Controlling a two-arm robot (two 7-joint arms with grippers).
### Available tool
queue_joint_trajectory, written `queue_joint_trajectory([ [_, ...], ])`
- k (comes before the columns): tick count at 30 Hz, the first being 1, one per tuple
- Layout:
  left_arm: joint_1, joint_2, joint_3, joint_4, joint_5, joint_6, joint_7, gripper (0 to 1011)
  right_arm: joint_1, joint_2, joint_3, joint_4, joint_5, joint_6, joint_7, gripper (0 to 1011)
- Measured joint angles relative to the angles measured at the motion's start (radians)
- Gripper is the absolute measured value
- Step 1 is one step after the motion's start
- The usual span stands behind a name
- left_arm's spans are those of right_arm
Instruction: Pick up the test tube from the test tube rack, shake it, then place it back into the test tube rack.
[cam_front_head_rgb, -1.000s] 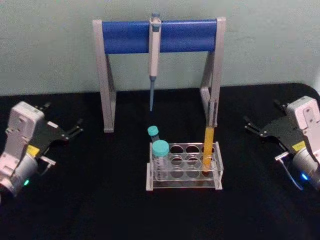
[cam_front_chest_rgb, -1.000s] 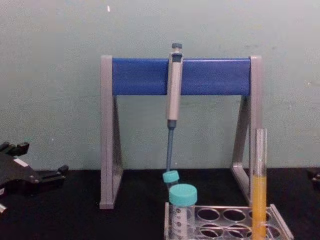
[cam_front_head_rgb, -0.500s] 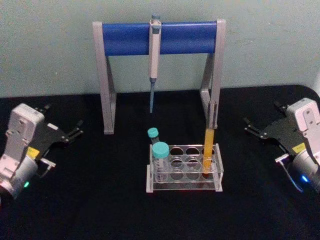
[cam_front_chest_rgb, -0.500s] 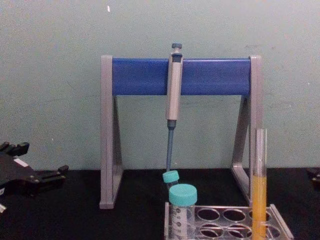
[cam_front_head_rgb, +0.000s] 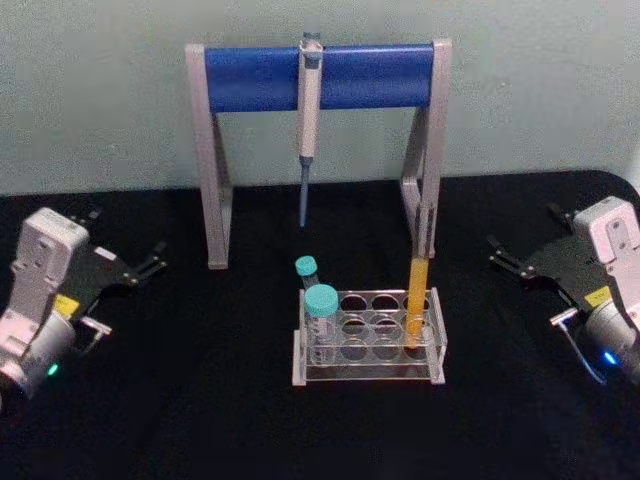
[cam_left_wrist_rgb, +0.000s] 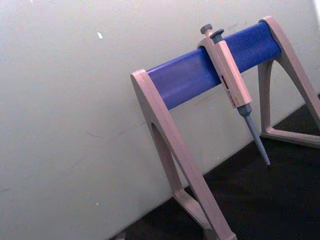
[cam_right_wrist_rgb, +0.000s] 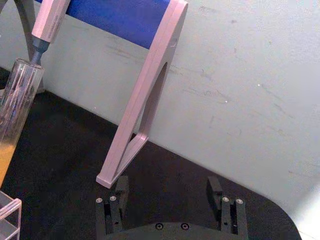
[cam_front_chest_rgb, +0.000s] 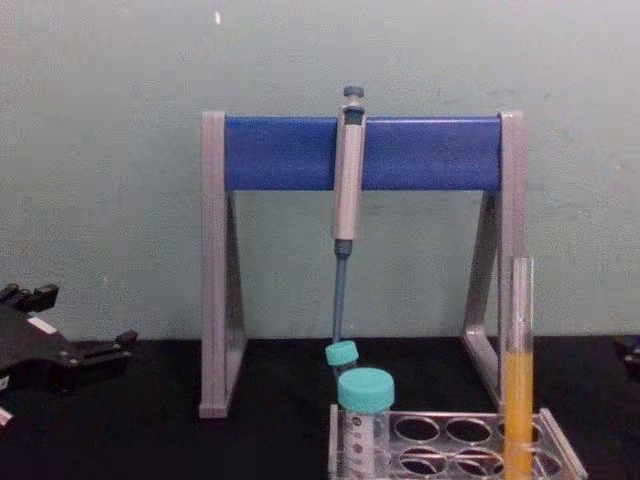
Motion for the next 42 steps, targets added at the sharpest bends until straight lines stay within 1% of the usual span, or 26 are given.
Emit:
queue_joint_trajectory([
  [25,0.000,0.000,0.000,0.000,0.000,0.000,0.000,1001,0.000,0.000,0.000,0.000,0.000,0.000,0.000,1000],
  [30,0.000,0.000,0.000,0.000,0.000,0.000,0.000,1001,-0.007,-0.005,0.010,-0.009,-0.003,0.005,0.009,1000],
  [34,0.000,0.000,0.000,0.000,0.000,0.000,0.000,1001,-0.021,-0.011,0.024,-0.027,0.007,0.011,0.025,1000],
  [40,0.000,0.000,0.000,0.000,0.000,0.000,0.000,1001,-0.054,-0.021,0.051,-0.071,0.054,0.019,0.066,1000],
  [42,0.000,0.000,0.000,0.000,0.000,0.000,0.000,1001,-0.070,-0.025,0.064,-0.089,0.079,0.021,0.082,1000],
])
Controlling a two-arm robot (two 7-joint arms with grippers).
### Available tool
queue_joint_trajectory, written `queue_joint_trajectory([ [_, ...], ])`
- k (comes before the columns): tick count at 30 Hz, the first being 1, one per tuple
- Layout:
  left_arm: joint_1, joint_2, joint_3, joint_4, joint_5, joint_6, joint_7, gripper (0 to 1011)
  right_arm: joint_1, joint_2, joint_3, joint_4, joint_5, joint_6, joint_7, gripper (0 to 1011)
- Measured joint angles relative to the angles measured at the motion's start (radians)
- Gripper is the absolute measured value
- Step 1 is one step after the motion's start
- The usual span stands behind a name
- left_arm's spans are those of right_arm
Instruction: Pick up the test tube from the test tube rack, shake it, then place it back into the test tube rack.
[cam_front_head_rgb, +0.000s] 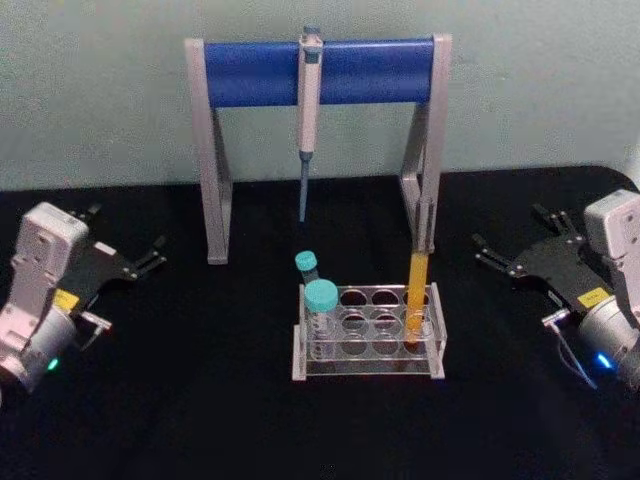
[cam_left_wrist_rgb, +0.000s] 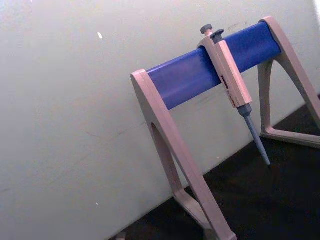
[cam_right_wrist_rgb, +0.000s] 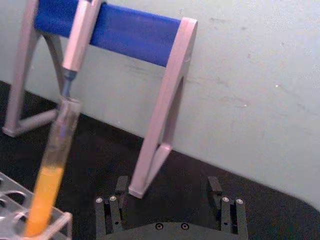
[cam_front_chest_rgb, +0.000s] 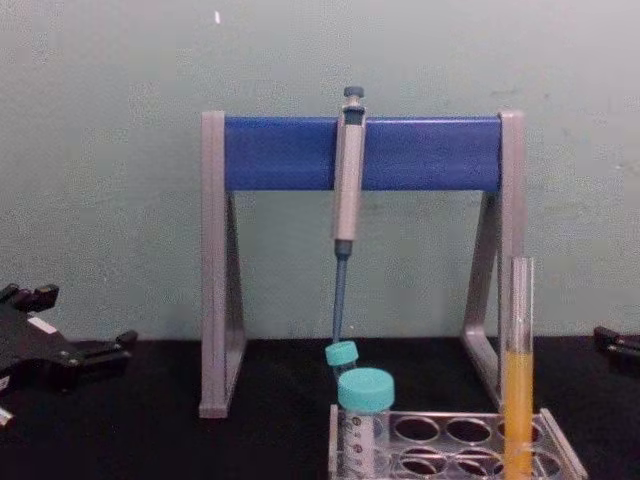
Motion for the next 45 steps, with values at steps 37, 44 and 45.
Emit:
queue_joint_trajectory([
  [37,0.000,0.000,0.000,0.000,0.000,0.000,0.000,1001,-0.051,-0.042,0.081,-0.035,0.219,0.109,0.339,1000],
  [44,0.000,0.000,0.000,0.000,0.000,0.000,0.000,1001,-0.013,-0.052,0.077,0.001,0.225,0.124,0.401,1000],
  [45,0.000,0.000,0.000,0.000,0.000,0.000,0.000,1001,-0.008,-0.053,0.076,0.005,0.227,0.125,0.408,1000],
])
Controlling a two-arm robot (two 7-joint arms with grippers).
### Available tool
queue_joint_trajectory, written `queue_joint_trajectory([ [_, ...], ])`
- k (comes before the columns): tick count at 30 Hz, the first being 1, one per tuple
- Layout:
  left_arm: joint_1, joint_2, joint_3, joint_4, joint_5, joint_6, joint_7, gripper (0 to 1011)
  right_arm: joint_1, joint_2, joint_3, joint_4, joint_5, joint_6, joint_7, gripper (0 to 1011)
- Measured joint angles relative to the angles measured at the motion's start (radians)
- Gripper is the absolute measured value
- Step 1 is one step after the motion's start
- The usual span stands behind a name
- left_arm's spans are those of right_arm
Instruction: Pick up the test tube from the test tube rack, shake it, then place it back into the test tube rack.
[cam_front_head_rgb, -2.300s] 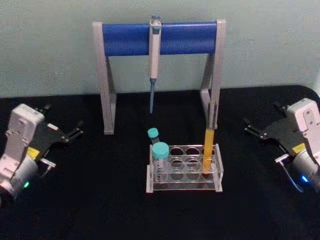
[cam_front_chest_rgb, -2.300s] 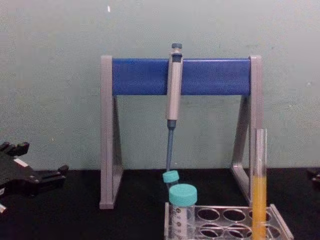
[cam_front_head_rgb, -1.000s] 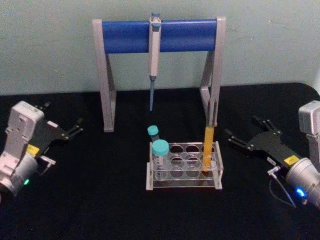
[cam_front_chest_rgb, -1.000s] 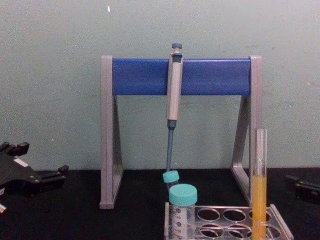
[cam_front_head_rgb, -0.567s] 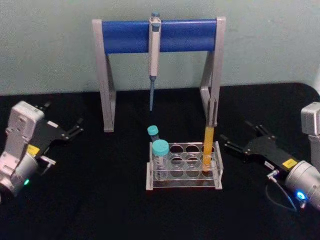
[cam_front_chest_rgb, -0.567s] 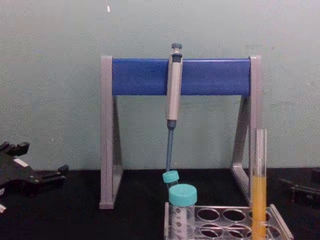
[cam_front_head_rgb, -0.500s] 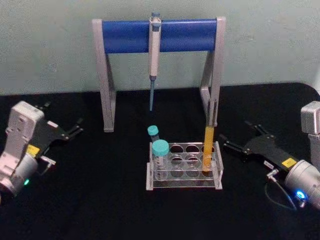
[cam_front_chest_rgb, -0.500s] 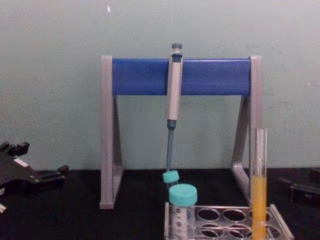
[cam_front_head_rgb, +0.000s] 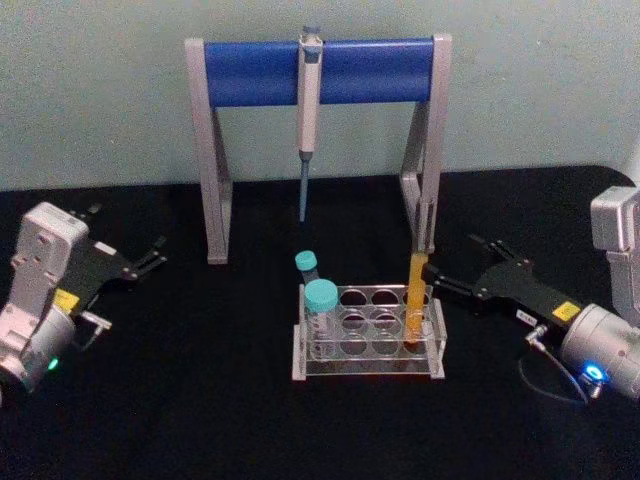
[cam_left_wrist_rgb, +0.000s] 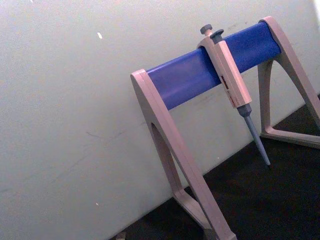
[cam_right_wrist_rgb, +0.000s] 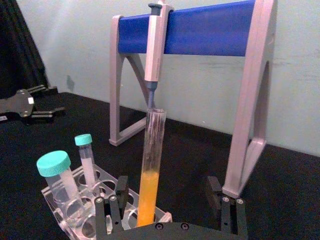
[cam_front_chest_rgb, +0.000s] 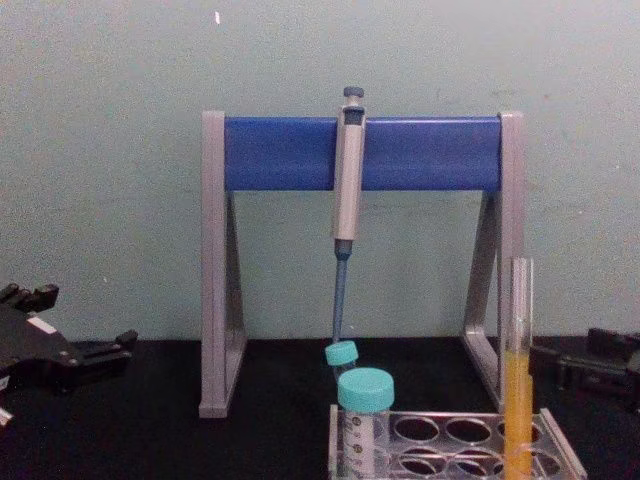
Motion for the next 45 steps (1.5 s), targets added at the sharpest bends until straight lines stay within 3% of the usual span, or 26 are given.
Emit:
queue_joint_trajectory([
  [10,0.000,0.000,0.000,0.000,0.000,0.000,0.000,1001,0.098,-0.011,-0.035,0.095,0.032,0.034,0.084,1000],
  [22,0.000,0.000,0.000,0.000,0.000,0.000,0.000,1002,0.177,-0.022,-0.094,0.178,0.037,0.057,0.129,1000],
  [32,0.000,0.000,0.000,0.000,0.000,0.000,0.000,1001,0.200,-0.019,-0.122,0.191,0.032,0.056,0.143,1000],
  [45,0.000,0.000,0.000,0.000,0.000,0.000,0.000,1001,0.199,-0.019,-0.120,0.191,0.031,0.054,0.143,965],
])
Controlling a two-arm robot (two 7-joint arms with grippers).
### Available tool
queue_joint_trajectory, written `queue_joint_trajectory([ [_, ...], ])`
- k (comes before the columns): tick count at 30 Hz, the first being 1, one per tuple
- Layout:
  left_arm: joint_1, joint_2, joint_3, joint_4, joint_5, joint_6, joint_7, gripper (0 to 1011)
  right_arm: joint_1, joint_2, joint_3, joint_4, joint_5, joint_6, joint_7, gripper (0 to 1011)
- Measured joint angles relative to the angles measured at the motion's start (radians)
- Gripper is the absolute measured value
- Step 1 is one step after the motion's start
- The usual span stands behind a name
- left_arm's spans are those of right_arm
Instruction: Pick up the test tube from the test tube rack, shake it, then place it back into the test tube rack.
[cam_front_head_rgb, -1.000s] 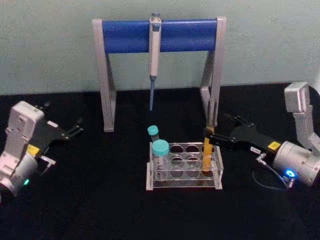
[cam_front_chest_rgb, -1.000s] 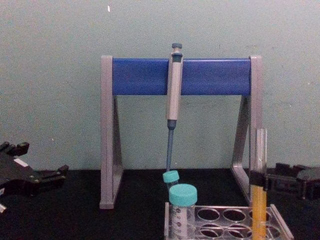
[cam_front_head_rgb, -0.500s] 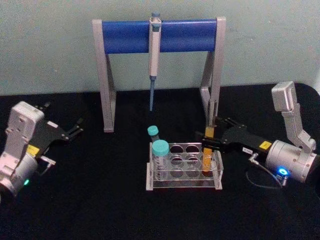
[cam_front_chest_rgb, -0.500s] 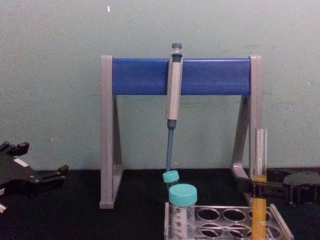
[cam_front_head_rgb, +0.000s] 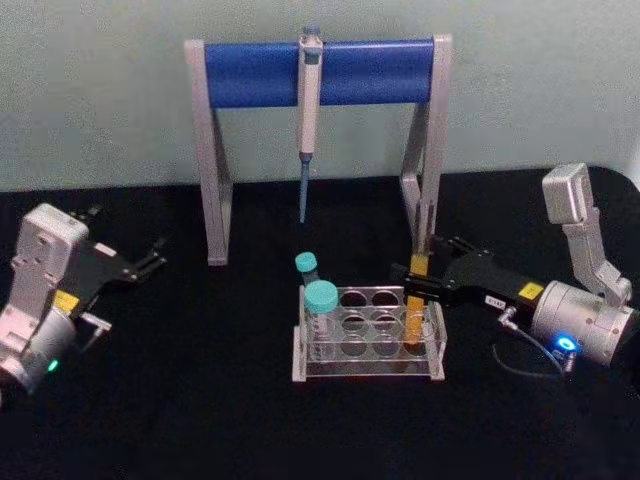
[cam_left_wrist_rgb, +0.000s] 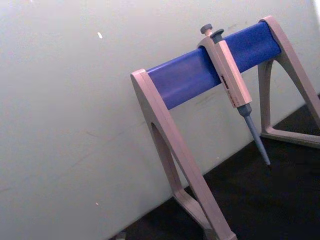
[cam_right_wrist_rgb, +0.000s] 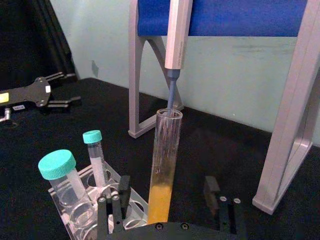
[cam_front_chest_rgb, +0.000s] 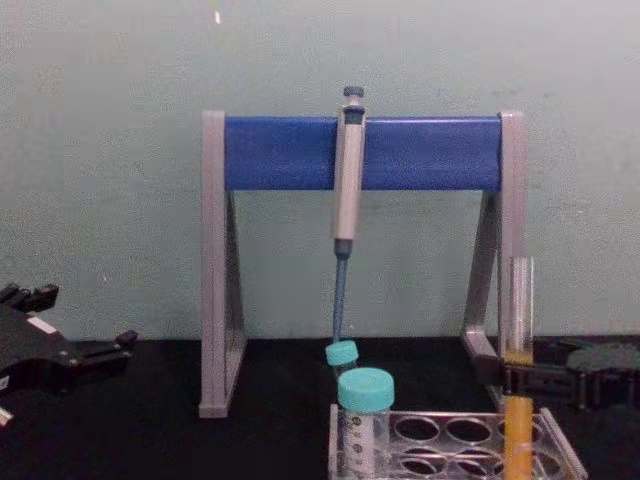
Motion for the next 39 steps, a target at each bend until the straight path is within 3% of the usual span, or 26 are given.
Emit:
queue_joint_trajectory([
  [8,0.000,0.000,0.000,0.000,0.000,0.000,0.000,1001,-0.001,0.000,0.001,0.000,0.000,-0.001,-0.001,785],
  [11,0.000,0.000,0.000,0.000,0.000,0.000,0.000,1002,-0.001,0.000,0.002,-0.001,0.000,-0.001,-0.001,662],
  [13,0.000,0.000,0.000,0.000,0.000,0.000,0.000,1001,-0.001,0.000,0.002,-0.001,0.000,-0.001,-0.001,645],
  [16,0.000,0.000,0.000,0.000,0.000,0.000,0.000,1001,-0.001,0.000,0.002,-0.001,0.000,-0.001,-0.001,499],
  [24,0.000,0.000,0.000,0.000,0.000,0.000,0.000,1001,-0.001,0.000,0.002,-0.002,0.001,-0.001,-0.001,248],
  [39,0.000,0.000,0.000,0.000,0.000,0.000,0.000,1001,-0.001,0.002,0.000,-0.004,0.000,-0.002,-0.003,235],
])
